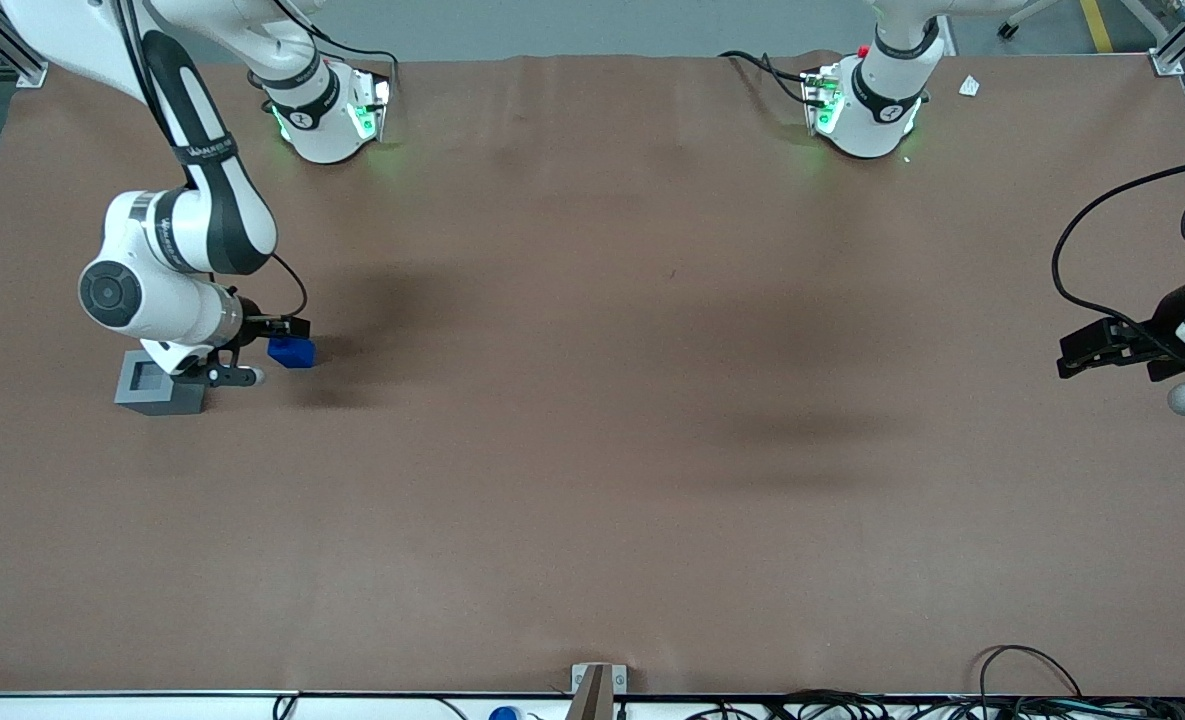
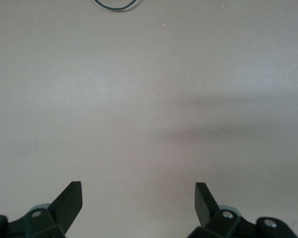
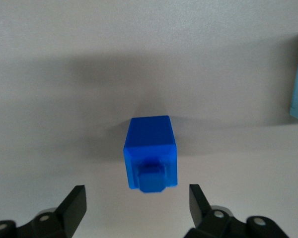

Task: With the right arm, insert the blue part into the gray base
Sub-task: 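Lower the right gripper around the blue block and close it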

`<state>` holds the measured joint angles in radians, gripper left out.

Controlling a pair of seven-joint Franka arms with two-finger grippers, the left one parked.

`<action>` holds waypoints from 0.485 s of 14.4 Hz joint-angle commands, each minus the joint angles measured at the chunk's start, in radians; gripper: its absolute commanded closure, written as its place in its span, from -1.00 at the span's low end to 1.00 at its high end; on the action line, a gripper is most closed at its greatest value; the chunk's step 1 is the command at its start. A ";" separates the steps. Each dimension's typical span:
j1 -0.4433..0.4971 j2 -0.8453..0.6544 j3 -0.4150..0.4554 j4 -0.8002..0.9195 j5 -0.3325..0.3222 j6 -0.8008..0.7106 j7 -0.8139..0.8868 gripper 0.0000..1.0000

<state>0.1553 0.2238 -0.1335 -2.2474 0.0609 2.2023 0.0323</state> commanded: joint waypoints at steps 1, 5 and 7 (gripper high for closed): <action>0.012 0.015 -0.005 -0.015 0.014 0.036 0.011 -0.75; 0.012 0.039 -0.005 -0.017 0.014 0.060 0.008 -0.61; 0.010 0.048 -0.005 -0.015 0.013 0.065 0.006 -0.49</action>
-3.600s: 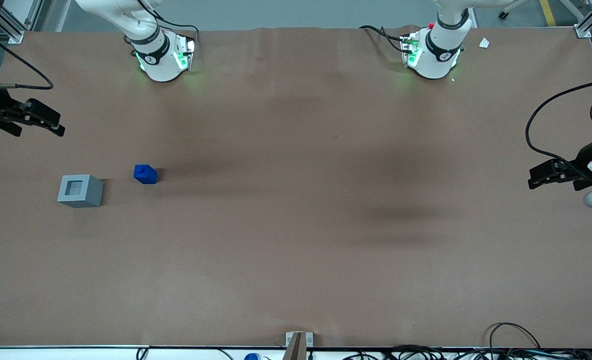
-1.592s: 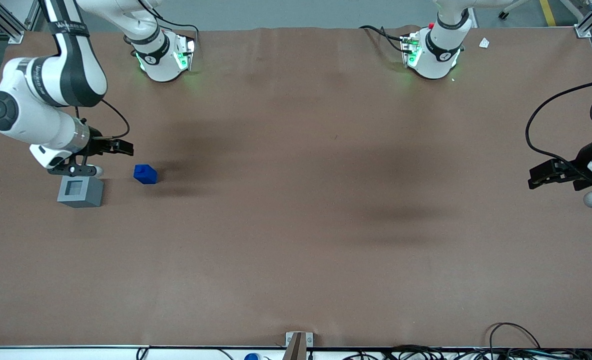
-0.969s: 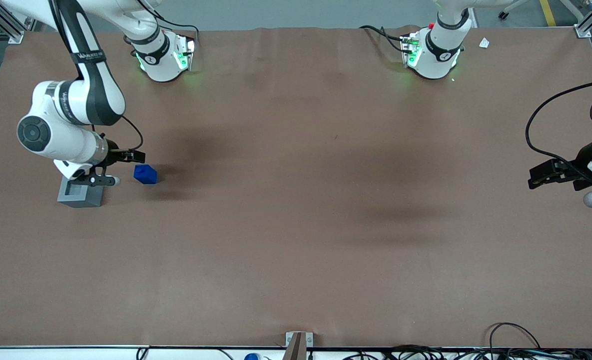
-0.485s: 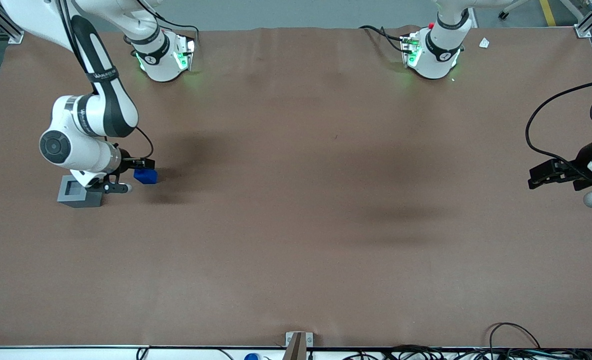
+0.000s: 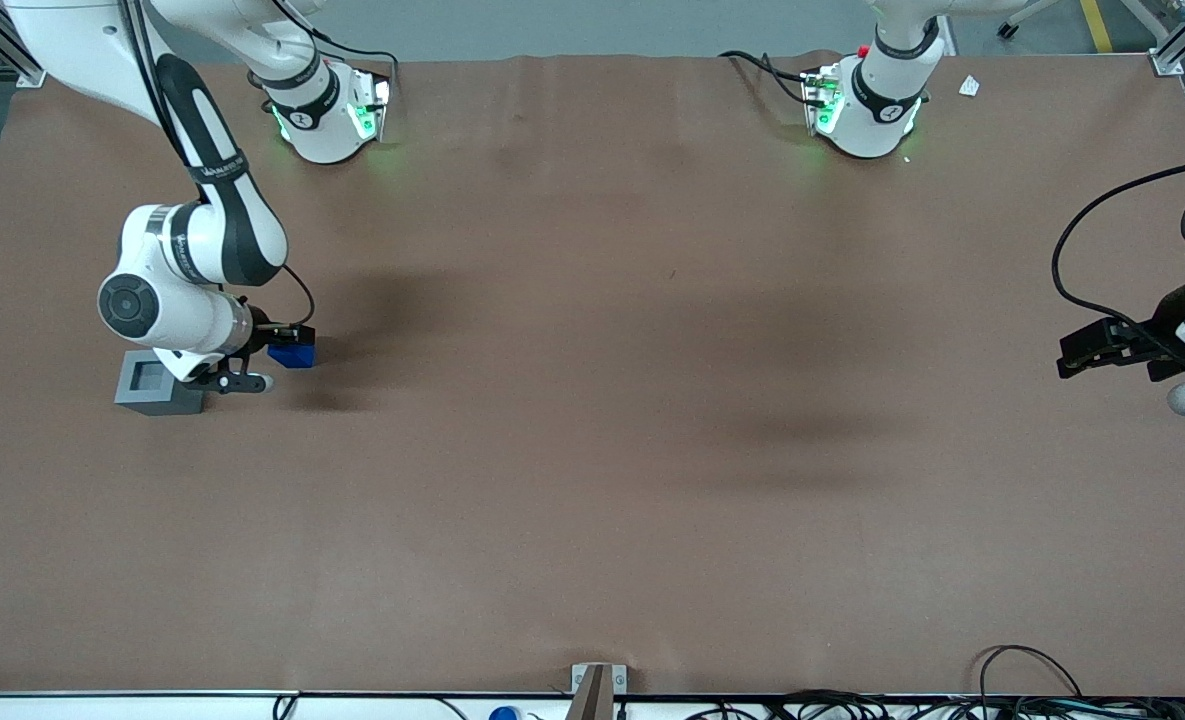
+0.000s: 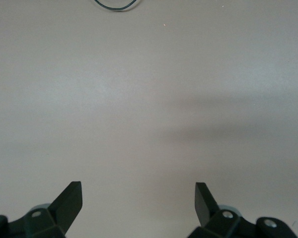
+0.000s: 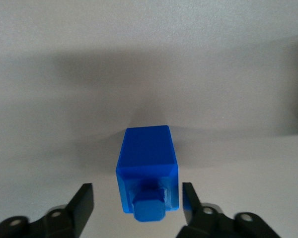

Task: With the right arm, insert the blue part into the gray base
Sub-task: 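Lift the blue block and carry it over the gray base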

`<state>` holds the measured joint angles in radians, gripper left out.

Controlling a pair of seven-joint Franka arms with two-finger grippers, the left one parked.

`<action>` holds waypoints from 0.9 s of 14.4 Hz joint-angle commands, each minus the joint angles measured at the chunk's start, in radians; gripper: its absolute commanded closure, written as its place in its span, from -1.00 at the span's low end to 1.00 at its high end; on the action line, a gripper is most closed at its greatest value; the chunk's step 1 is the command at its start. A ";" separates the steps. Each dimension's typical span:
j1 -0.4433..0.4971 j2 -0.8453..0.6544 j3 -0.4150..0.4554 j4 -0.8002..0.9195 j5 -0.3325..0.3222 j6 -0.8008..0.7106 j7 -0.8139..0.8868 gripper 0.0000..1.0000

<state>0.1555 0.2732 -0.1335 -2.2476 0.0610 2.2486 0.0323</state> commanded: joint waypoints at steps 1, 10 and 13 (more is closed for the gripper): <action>0.010 0.000 -0.006 -0.015 0.013 0.019 0.004 -0.37; -0.036 0.024 -0.008 0.011 0.008 0.020 0.001 0.88; -0.077 0.018 -0.008 0.074 0.008 -0.058 0.000 0.92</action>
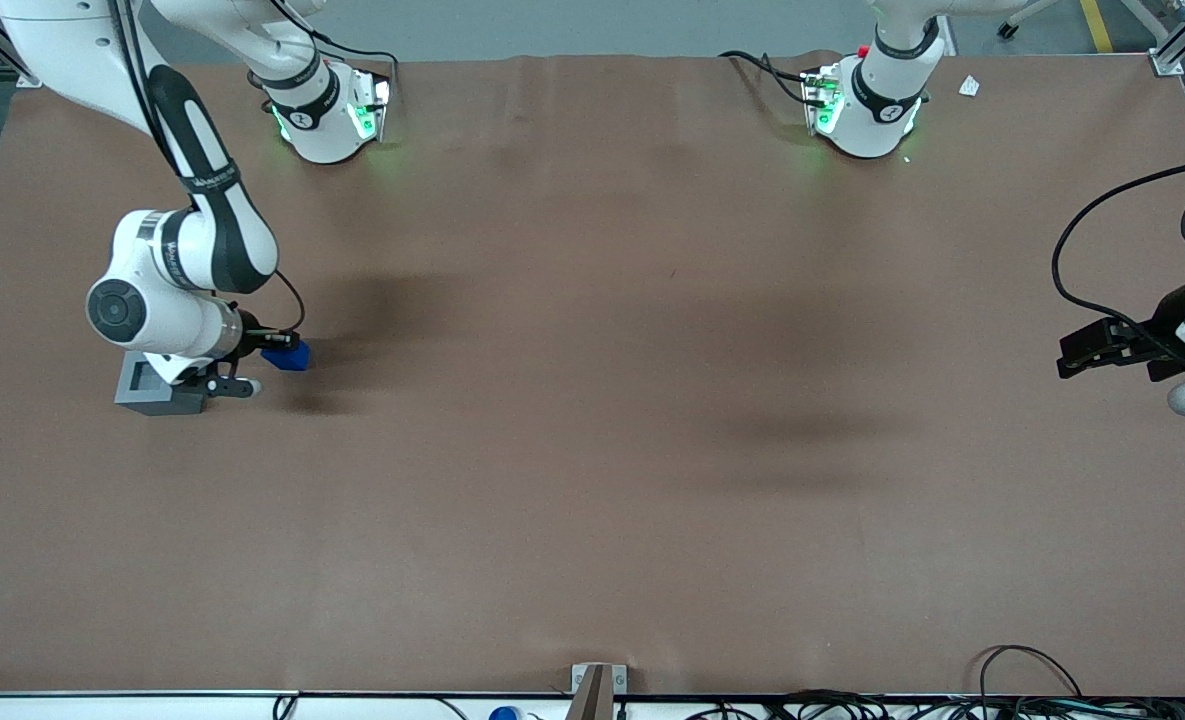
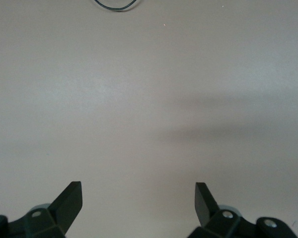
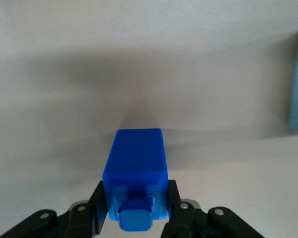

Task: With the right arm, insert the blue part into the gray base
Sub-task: 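Lift the blue block and carry it over the gray base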

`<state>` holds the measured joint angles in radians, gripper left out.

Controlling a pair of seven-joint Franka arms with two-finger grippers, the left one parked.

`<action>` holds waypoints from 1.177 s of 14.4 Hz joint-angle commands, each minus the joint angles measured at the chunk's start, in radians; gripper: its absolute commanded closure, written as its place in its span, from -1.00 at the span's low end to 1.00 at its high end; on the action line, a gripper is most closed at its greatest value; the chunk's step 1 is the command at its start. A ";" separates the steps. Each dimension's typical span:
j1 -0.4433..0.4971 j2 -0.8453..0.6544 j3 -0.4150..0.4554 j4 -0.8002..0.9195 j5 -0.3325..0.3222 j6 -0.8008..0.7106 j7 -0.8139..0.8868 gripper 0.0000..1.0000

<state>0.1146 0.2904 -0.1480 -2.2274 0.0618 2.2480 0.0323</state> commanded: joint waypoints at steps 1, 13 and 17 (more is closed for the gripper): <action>-0.050 0.000 0.007 0.089 0.007 -0.106 -0.002 0.92; -0.251 -0.002 0.004 0.330 -0.097 -0.327 -0.300 0.93; -0.283 0.001 0.004 0.330 -0.134 -0.314 -0.328 0.93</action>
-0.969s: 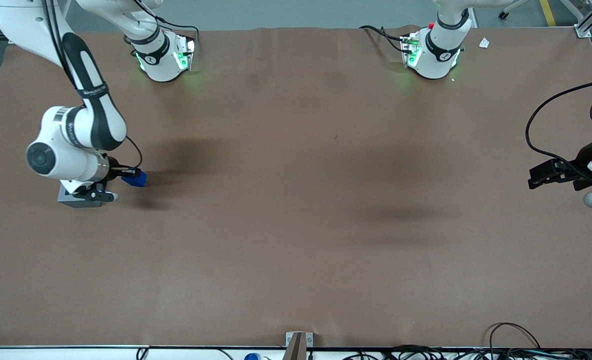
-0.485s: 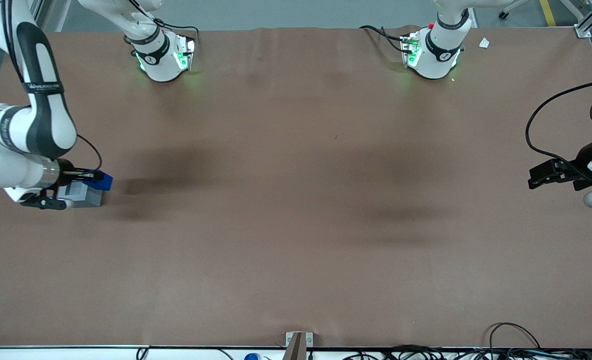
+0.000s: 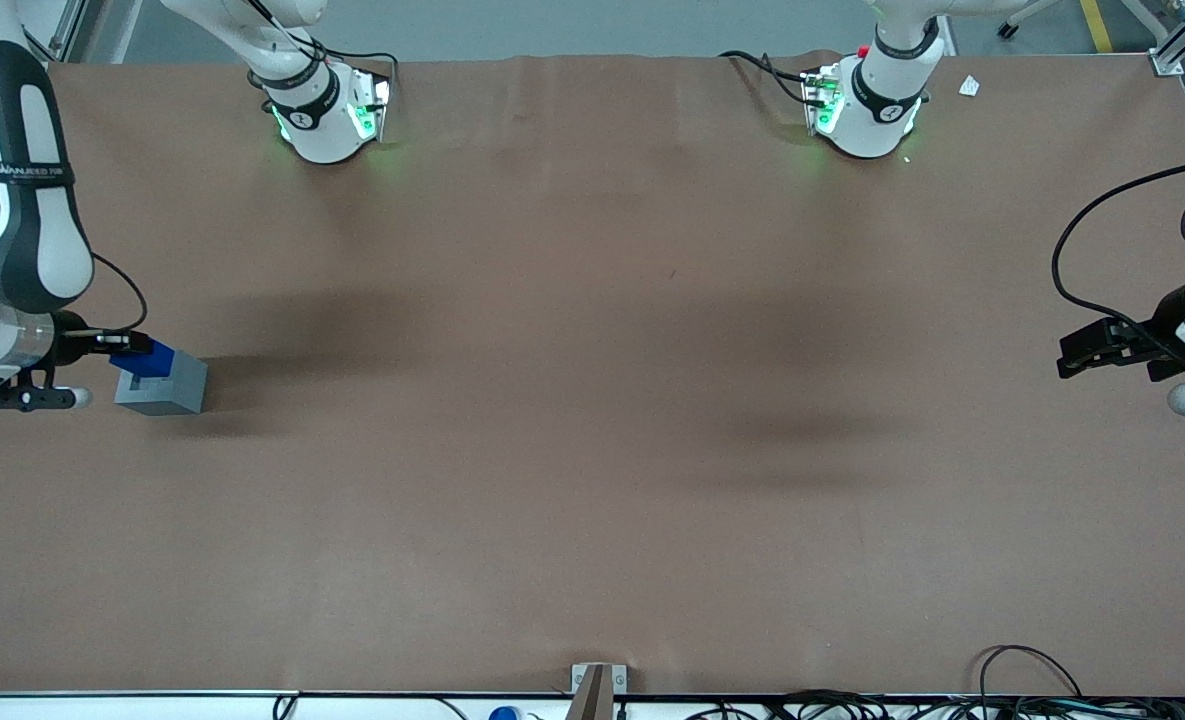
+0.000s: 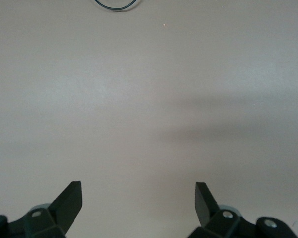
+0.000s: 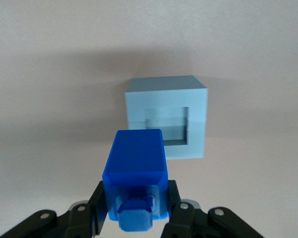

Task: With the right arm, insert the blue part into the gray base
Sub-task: 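Lower the blue block into the gray base's socket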

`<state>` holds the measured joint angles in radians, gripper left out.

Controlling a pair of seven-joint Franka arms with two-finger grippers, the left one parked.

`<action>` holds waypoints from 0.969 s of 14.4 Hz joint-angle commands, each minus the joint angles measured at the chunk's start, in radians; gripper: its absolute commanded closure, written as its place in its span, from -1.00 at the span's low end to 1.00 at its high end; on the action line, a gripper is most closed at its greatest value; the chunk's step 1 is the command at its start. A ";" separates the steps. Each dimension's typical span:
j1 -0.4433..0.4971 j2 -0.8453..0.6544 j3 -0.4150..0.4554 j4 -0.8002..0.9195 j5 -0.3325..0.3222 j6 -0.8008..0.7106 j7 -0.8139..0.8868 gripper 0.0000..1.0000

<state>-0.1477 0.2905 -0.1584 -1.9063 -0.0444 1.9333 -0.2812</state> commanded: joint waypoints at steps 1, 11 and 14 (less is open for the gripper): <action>-0.032 0.002 0.014 0.007 -0.035 0.016 -0.024 0.93; -0.050 0.042 0.016 0.009 -0.026 0.084 -0.045 0.93; -0.053 0.055 0.016 0.009 -0.023 0.092 -0.042 0.93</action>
<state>-0.1783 0.3356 -0.1575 -1.9062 -0.0631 2.0201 -0.3191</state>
